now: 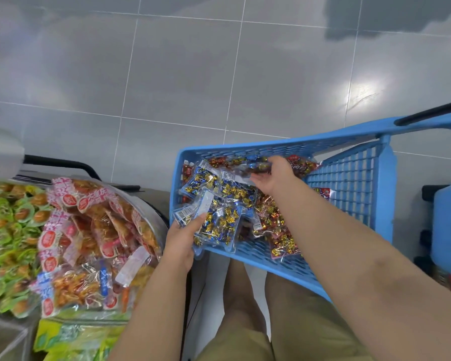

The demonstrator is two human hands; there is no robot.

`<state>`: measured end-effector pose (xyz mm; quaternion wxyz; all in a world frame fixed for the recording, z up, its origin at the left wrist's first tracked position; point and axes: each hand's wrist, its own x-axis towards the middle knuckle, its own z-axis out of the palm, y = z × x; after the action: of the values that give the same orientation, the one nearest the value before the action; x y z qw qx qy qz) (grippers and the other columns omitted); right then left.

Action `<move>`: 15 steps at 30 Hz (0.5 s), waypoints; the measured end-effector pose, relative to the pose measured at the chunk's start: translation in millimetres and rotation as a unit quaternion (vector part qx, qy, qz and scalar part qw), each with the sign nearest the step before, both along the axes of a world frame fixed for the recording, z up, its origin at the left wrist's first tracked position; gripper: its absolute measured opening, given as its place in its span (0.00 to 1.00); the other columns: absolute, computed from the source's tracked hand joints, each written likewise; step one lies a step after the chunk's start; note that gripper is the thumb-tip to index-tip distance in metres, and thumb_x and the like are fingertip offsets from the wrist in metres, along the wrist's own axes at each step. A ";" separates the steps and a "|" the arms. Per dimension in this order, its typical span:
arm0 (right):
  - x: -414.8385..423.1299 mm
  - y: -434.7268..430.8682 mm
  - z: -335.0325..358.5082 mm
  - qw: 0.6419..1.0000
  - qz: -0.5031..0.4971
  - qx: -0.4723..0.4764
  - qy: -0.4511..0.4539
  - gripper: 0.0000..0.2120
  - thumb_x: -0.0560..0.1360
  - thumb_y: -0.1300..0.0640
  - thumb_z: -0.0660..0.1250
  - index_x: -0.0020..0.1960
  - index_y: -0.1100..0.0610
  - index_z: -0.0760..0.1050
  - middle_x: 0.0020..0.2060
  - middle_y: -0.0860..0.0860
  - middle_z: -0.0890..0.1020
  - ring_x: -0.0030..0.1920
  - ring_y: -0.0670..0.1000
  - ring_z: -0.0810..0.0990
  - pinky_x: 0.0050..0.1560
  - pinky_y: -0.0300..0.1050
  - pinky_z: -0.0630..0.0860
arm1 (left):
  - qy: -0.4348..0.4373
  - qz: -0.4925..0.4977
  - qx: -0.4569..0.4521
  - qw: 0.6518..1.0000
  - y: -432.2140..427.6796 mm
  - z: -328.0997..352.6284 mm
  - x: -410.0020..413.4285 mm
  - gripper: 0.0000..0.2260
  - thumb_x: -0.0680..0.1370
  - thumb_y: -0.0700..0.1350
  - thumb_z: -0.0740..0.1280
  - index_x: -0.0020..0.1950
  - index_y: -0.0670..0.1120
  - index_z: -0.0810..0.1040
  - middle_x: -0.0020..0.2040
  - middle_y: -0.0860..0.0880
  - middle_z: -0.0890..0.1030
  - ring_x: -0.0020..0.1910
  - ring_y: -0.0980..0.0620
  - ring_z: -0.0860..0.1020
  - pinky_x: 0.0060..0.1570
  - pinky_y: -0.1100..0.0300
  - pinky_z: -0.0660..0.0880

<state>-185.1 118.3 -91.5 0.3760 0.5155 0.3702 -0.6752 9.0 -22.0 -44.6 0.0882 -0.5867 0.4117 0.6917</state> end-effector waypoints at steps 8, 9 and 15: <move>36.4 42.1 30.4 0.996 0.068 0.058 0.014 0.21 0.78 0.69 0.55 0.71 0.63 0.61 0.71 0.60 0.62 0.68 0.63 0.66 0.58 0.58 0.74 | -0.002 0.037 -0.011 0.999 2.2 7.0 0.9 0.13 0.73 0.40 0.73 0.57 0.47 0.78 0.50 0.47 0.85 0.49 0.47 0.83 0.49 0.49 0.79; 43.4 52.4 37.4 0.993 0.096 0.055 0.028 0.22 0.78 0.69 0.57 0.71 0.61 0.62 0.71 0.59 0.62 0.69 0.62 0.66 0.57 0.59 0.75 | -0.003 0.041 -0.011 0.999 2.1 9.6 0.3 0.14 0.73 0.41 0.73 0.57 0.47 0.78 0.52 0.46 0.84 0.52 0.45 0.82 0.53 0.46 0.78; 66.4 83.2 85.1 0.977 0.165 0.000 0.137 0.13 0.73 0.67 0.65 0.54 0.55 0.71 0.40 0.52 0.77 0.34 0.49 0.78 0.38 0.48 0.79 | 0.032 -0.006 0.017 0.999 -0.9 37.2 2.0 0.20 0.73 0.42 0.74 0.63 0.45 0.76 0.58 0.44 0.82 0.60 0.42 0.78 0.63 0.41 0.72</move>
<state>-118.7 201.6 -6.4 0.4282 0.3497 0.4982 -0.6679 11.1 -22.9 -7.4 0.0894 -0.5598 0.4060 0.7168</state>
